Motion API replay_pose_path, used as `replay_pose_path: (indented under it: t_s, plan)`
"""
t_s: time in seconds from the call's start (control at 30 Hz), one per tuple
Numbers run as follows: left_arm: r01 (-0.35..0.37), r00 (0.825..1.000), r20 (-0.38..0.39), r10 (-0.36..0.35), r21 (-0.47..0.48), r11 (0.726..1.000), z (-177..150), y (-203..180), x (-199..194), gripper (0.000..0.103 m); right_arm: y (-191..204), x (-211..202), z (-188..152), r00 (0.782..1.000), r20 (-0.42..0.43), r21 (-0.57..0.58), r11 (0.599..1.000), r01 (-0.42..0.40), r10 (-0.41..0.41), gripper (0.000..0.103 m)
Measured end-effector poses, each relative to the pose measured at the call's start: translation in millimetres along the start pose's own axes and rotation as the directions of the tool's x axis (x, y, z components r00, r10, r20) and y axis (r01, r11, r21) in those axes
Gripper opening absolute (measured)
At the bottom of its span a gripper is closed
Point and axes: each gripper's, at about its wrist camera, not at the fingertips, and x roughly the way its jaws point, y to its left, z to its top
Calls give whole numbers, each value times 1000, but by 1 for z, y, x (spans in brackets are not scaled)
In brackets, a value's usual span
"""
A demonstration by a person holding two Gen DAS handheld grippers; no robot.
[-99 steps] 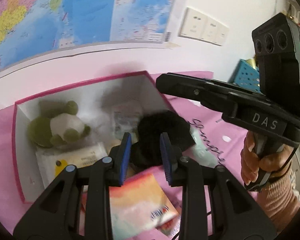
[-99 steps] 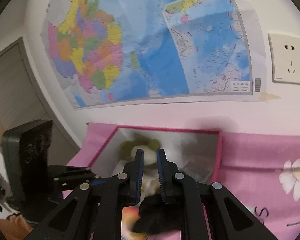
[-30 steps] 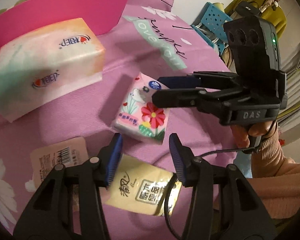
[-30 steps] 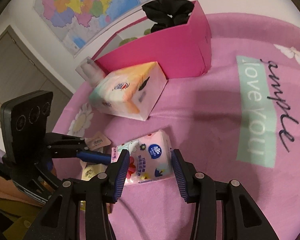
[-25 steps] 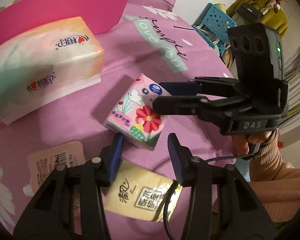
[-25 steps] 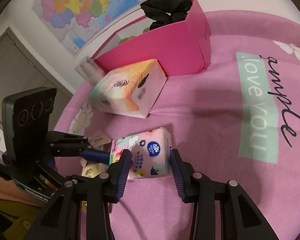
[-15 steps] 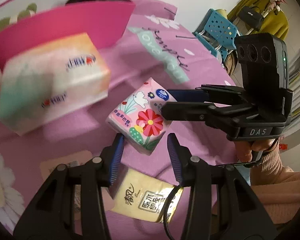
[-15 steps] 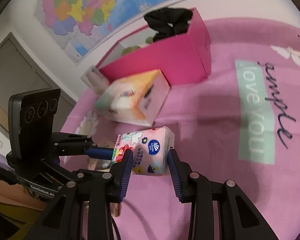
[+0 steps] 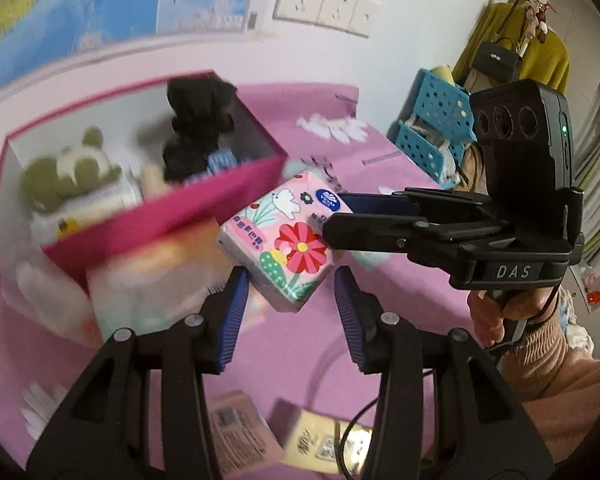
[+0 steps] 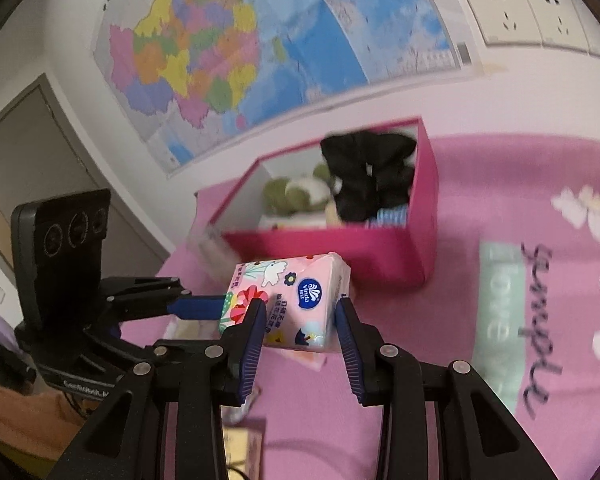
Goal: Organize soft objects
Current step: 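Lift the floral tissue pack with the right gripper, then carry the floral pack over the pink box and open the right gripper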
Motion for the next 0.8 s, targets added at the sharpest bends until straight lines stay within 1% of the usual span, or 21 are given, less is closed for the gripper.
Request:
replay_pose_path:
  t_s: [0.1,0.2,0.27,0.43,0.53,0.8]
  plan:
    - [-27,1000,16,27,-1,1000,14,3,1,47,-4,4,16,1000,19,10,1000,-10,10,36]
    - [-28,999,35,28,-4,1000,28,9,-1,47,-6,7,29,999,34,15,1000,-3,2,36]
    - [-40,998,48,40,-3,999,36,13,-1,47,-9,9,37,999,41,26,1000,-8,7,36]
    - [-76,995,64,77,-15,997,57,21,5,47,-14,20,54,999,42,29,999,16,-17,36]
    - [-81,995,54,82,-35,996,67,29,12,47,-20,30,60,999,28,40,999,31,-32,36]
    - [-92,996,6,92,-56,994,76,42,36,46,-34,49,70,997,-5,63,995,81,-80,36]
